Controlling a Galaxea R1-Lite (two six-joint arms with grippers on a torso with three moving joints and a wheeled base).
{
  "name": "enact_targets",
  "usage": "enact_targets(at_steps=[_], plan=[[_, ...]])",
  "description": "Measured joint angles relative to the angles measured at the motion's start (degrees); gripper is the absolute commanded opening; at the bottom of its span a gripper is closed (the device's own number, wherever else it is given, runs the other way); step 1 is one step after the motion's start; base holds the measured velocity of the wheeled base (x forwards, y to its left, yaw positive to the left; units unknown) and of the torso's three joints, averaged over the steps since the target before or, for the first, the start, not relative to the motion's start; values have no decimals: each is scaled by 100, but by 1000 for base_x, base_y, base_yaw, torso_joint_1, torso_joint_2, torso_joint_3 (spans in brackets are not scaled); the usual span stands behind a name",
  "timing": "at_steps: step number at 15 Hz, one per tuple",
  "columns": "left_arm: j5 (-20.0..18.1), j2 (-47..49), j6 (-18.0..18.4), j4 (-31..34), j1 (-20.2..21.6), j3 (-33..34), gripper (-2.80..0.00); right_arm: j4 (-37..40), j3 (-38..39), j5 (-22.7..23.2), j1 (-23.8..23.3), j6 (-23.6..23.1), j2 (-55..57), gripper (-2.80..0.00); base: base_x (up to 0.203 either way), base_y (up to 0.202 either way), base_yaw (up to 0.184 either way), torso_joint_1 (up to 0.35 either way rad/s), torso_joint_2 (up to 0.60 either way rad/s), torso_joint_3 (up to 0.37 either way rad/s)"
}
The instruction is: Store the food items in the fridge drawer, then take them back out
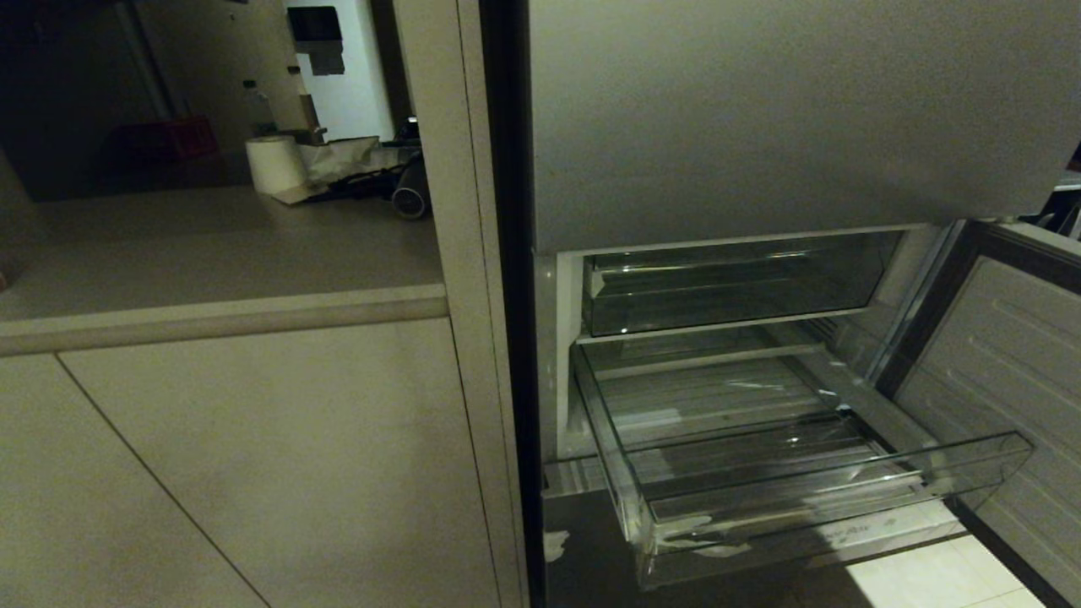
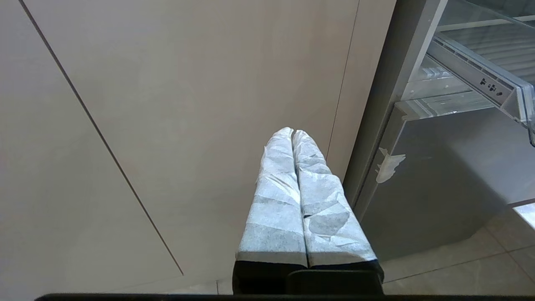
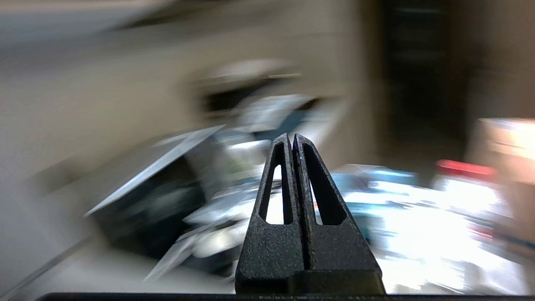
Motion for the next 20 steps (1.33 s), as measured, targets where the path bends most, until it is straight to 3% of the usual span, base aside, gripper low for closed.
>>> enact_targets(at_steps=[3,5,9,12,15,20], plan=[[0,0,0,0,0,0,-280,-428,531,-13,2076,-311,-647,-280,0,0,0,0,0,0],[0,0,0,0,0,0,-280,-196,779,-107,3720,-763,-1004,-280,0,0,0,0,0,0],[0,0,0,0,0,0,-280,1375,1113,-842,6599,-1853,-1689,-280,0,0,0,0,0,0],[0,0,0,0,0,0,-280,2954,1189,-2019,8384,-2255,-2112,-280,0,0,0,0,0,0],[-2,0,0,0,0,0,-280,4297,1514,-3247,9267,-2709,-2366,-280,0,0,0,0,0,0],[0,0,0,1,0,0,-280,4430,2467,-3480,9464,-3584,-2608,-280,0,0,0,0,0,0]])
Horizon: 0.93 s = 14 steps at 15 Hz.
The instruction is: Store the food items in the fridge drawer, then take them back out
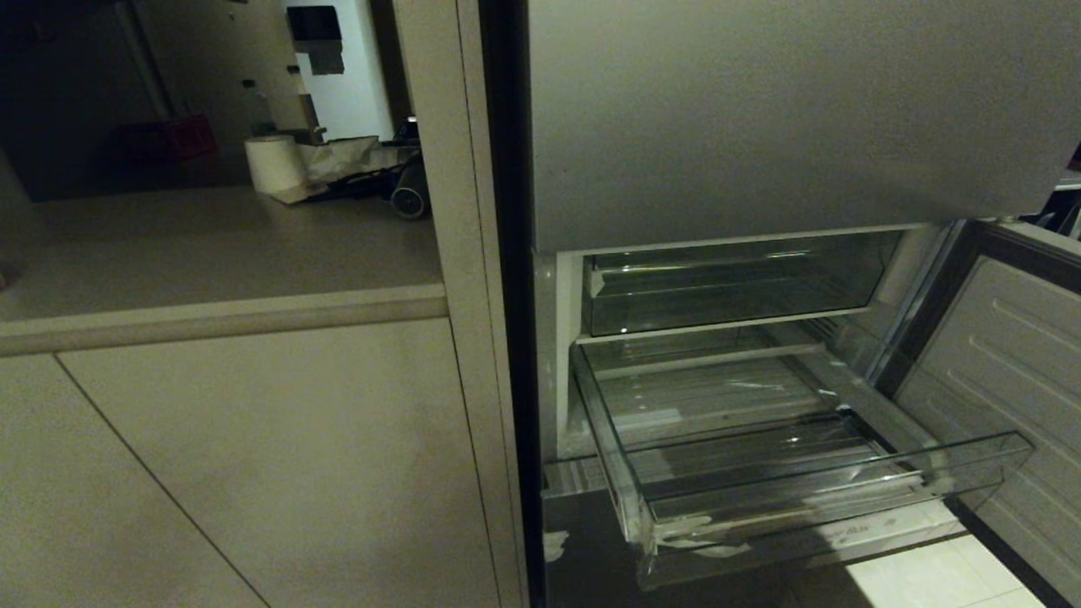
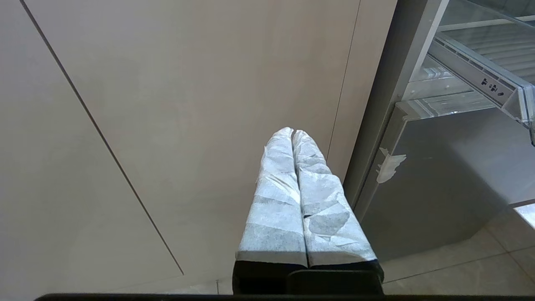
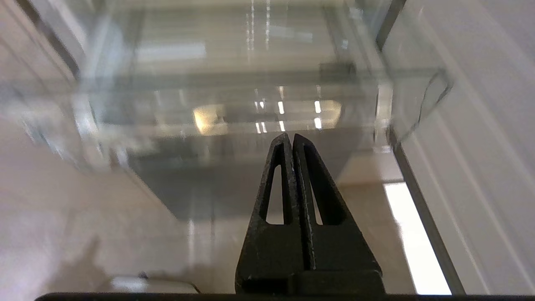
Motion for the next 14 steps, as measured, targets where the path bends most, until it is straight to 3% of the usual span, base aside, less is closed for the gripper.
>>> enact_targets(at_steps=[6,11,14], plan=[[-2,0,0,0,0,0,-280,-168,865,-33,-22,-37,-604,-280,0,0,0,0,0,0],[0,0,0,-1,0,0,-280,-524,1872,-45,-192,-331,-1744,-280,0,0,0,0,0,0],[0,0,0,-1,0,0,-280,-614,1982,50,-240,-379,-2584,-280,0,0,0,0,0,0]])
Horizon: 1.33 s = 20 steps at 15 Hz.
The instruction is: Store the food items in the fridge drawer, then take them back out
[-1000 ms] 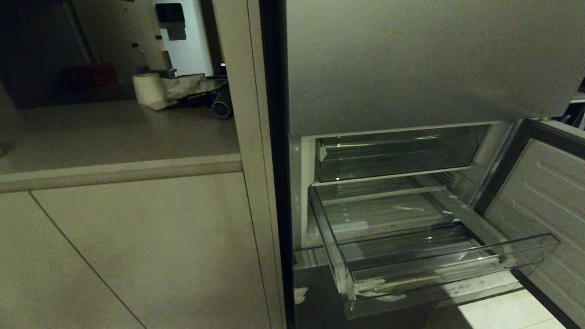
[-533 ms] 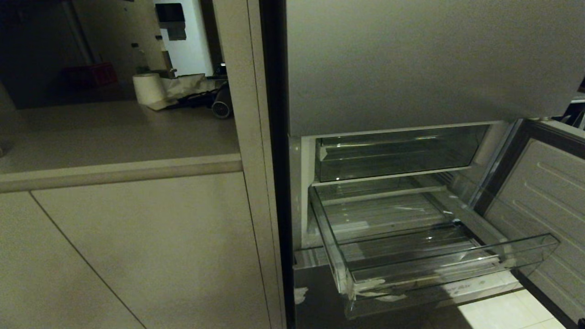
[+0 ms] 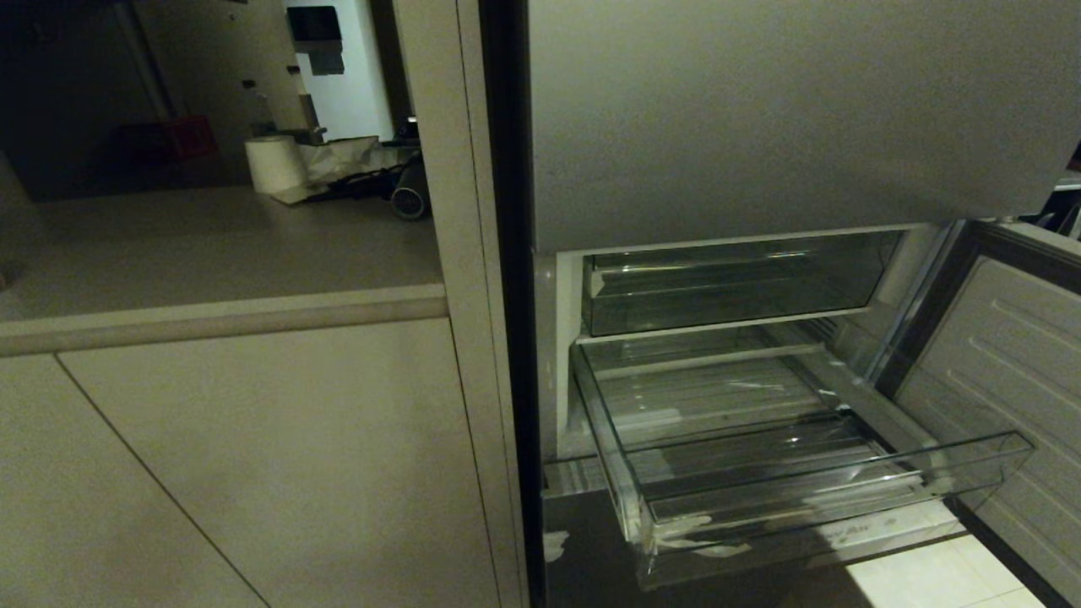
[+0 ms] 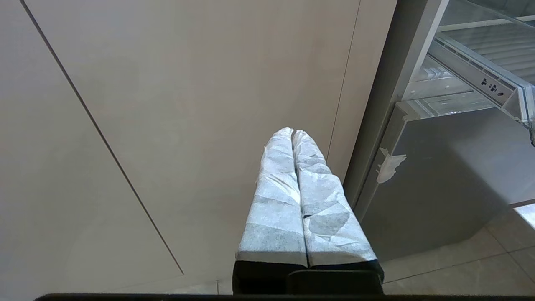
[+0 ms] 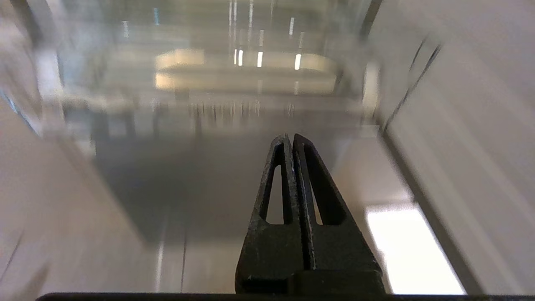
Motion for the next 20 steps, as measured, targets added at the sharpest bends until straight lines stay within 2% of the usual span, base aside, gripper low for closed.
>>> enact_targets(at_steps=[3,9,20], plan=[[0,0,4,0,0,0,-280,-13,16,2,-6,66,-604,-280,0,0,0,0,0,0],[-2,0,6,0,0,0,-280,-7,18,7,-6,85,-846,-280,1,3,-8,1,1,0],[-1,0,6,0,0,0,-280,-10,18,21,-6,72,-856,-280,0,8,-168,1,2,3]])
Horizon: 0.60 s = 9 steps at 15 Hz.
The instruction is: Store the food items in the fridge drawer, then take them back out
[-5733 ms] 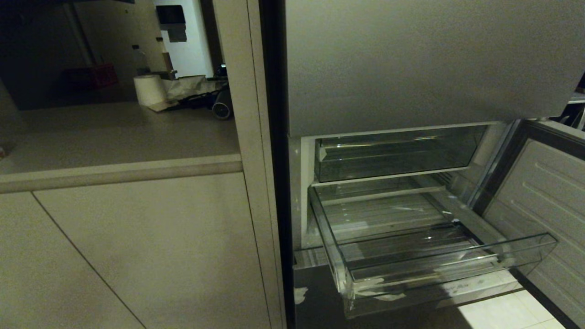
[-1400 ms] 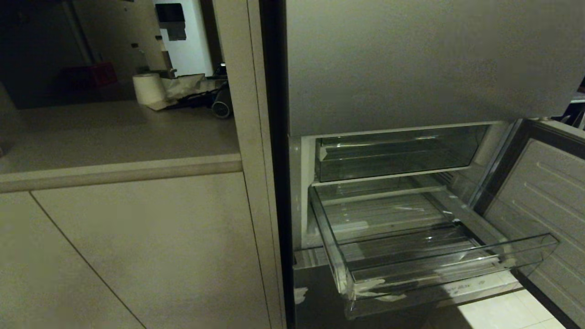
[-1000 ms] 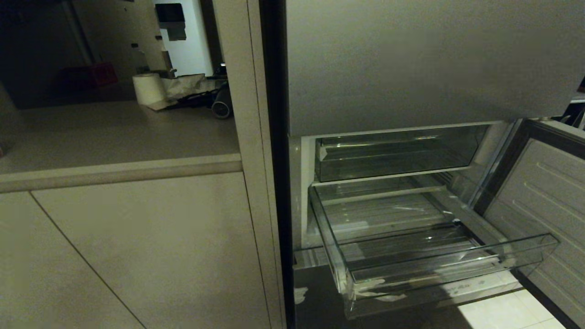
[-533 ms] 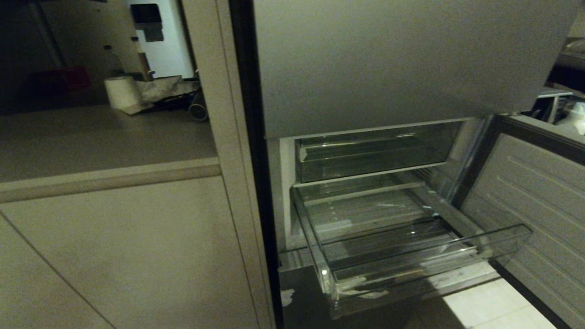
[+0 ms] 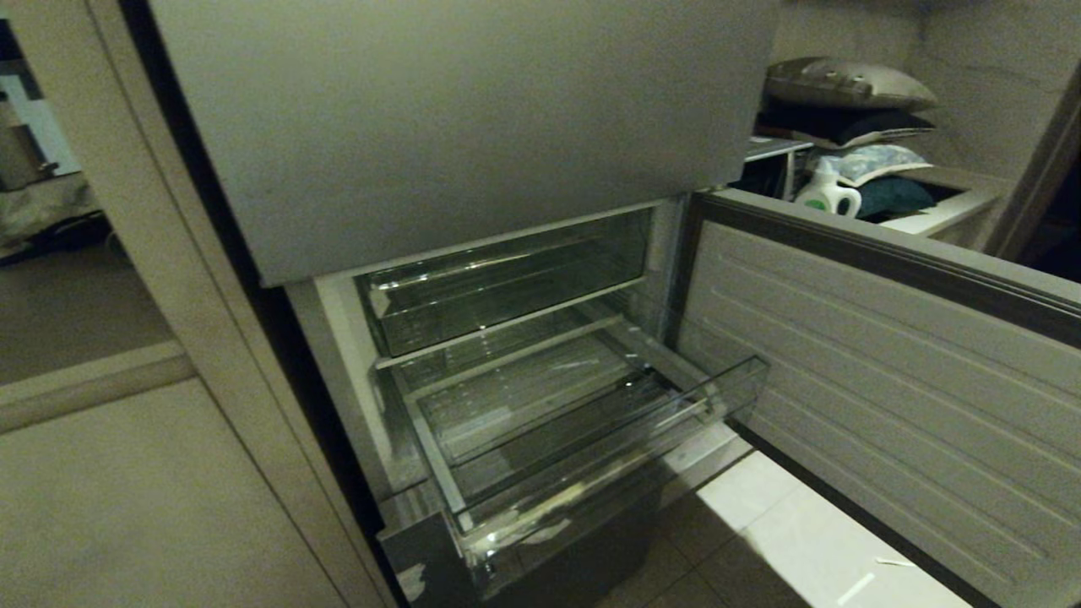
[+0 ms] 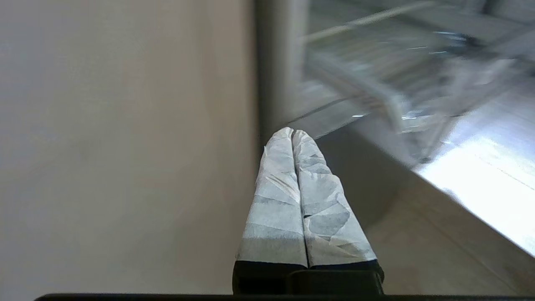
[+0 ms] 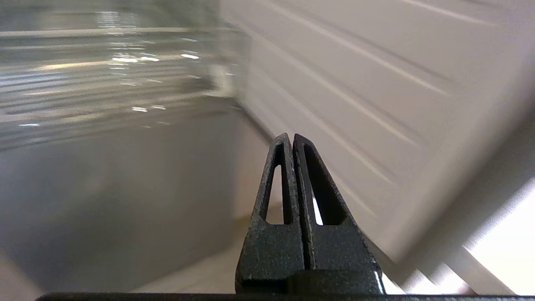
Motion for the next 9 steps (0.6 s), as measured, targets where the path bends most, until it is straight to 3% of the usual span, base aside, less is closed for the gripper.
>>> enact_targets(at_steps=[3,9], plan=[[0,0,2,0,0,0,-280,-4,0,-22,0,44,0,-280,1,8,-135,3,2,-3],[1,0,0,0,0,0,-280,-15,0,-41,2,69,-2,-280,0,0,0,0,0,0]])
